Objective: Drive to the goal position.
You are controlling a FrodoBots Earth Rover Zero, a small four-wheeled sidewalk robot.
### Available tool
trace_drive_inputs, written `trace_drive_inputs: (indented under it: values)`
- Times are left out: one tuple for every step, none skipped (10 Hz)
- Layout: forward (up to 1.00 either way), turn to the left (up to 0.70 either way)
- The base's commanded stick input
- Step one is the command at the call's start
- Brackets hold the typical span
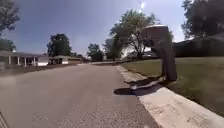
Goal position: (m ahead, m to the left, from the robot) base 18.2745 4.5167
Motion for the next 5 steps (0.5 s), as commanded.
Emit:
trace_drive_inputs:
  values:
    - [0.70, 0.00]
    - [0.70, 0.00]
    - [0.70, 0.00]
    - [0.70, 0.00]
    - [0.70, 0.00]
